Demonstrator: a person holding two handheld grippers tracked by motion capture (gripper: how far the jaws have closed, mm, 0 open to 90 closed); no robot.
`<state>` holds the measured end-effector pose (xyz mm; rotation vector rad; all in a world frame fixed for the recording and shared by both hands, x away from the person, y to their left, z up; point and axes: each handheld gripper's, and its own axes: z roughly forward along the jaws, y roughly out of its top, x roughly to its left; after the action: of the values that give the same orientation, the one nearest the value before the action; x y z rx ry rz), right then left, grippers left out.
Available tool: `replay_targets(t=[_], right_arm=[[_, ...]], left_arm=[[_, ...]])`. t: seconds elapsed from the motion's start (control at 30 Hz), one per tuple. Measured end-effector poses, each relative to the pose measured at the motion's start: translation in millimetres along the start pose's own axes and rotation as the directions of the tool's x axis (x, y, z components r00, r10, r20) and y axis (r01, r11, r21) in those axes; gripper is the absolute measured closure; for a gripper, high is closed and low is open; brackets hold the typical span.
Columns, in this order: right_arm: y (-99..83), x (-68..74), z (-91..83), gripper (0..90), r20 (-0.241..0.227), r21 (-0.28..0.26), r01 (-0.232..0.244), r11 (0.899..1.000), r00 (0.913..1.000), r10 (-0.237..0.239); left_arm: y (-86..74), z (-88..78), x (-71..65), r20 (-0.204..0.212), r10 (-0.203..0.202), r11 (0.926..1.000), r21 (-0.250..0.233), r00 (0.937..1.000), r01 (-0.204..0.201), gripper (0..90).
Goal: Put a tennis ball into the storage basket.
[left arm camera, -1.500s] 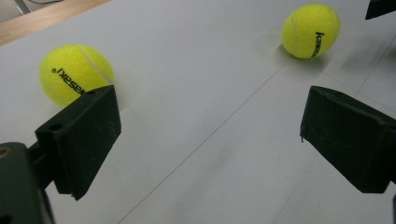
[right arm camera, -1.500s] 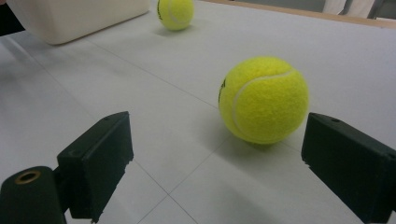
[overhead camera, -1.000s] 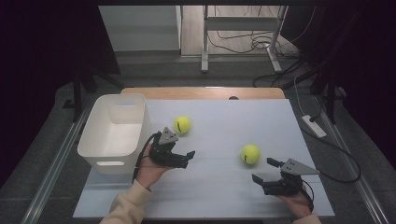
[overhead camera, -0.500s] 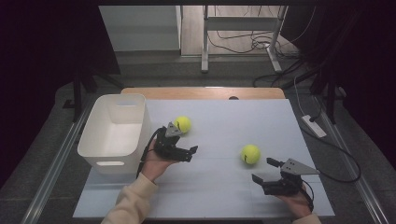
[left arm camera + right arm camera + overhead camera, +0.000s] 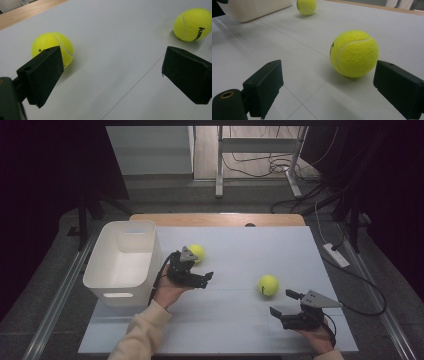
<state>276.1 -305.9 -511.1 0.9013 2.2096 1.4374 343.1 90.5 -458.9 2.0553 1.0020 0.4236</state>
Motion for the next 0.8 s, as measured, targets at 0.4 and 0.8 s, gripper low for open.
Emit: replay_targets(t=[0.4,0.8], right_arm=[[-0.1,-1.0,1.1,8.8,-0.001,0.0,-0.001,1.0,1.0,0.001],[0.4,-1.0,1.7,8.9,0.0,0.002,0.002,1.0,1.0,-0.002]], left_arm=[[10.0,4.2,8.3,-0.011,-0.01,0.9999,-0.011,0.9999,0.01,4.7],[15.5,13.7,20.1,-0.018,-0.043,0.9991,-0.004,0.9989,0.043,4.8]])
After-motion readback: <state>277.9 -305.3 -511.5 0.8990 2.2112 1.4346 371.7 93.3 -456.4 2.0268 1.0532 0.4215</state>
